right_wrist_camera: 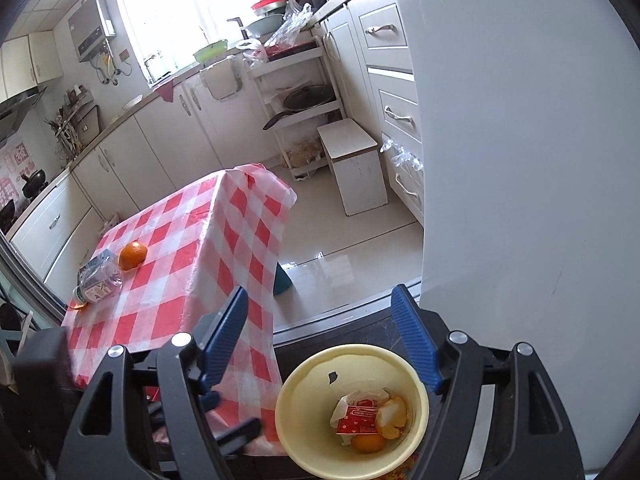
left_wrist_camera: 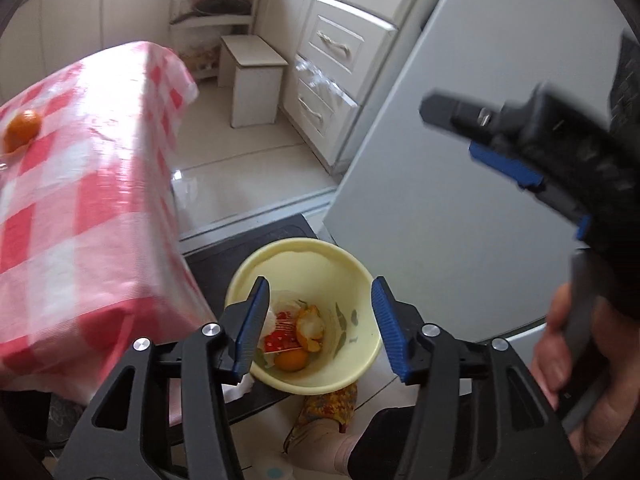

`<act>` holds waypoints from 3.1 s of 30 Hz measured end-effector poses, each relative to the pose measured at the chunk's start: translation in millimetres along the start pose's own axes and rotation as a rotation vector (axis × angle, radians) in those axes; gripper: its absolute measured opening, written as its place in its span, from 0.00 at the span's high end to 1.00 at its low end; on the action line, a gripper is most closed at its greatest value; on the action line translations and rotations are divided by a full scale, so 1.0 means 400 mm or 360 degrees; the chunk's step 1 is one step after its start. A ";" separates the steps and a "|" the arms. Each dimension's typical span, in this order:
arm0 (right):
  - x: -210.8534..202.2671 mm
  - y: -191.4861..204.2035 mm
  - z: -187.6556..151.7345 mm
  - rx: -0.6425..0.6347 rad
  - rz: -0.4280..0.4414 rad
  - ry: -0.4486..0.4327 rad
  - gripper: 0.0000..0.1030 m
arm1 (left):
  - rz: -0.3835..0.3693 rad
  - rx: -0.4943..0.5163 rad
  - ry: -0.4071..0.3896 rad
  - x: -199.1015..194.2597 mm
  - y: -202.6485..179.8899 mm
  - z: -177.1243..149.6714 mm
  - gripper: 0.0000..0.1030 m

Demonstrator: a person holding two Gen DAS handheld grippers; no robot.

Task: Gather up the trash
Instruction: 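Bring both empty tools back over the table, then lower the left gripper toward an orange peel while the right approaches the clear plastic bottle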

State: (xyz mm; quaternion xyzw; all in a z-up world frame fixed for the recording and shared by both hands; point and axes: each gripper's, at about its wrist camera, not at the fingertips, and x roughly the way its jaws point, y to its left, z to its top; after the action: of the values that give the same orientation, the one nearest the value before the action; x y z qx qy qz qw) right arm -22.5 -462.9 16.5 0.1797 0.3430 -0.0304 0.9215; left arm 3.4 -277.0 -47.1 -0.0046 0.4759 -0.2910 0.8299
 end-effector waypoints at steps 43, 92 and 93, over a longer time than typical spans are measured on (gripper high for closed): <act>0.068 0.435 -0.159 -0.0882 0.0162 0.0050 0.07 | 0.0713 -0.0423 -0.0446 -0.402 0.472 -0.113 0.20; 0.422 0.994 -0.072 -0.1573 0.0586 0.0200 0.07 | 0.0922 -0.1230 -0.0582 -0.376 1.131 -0.030 0.19; 0.444 1.019 -0.075 -0.1656 0.0572 0.0217 0.07 | 0.0922 -0.1230 -0.0585 -0.377 1.131 -0.031 0.19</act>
State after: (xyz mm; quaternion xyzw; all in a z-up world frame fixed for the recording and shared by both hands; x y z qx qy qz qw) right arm 167.2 -59.7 7.8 -0.2420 0.3355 0.3125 0.8551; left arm 153.1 175.5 -63.9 -0.2299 0.3767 0.1533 0.8842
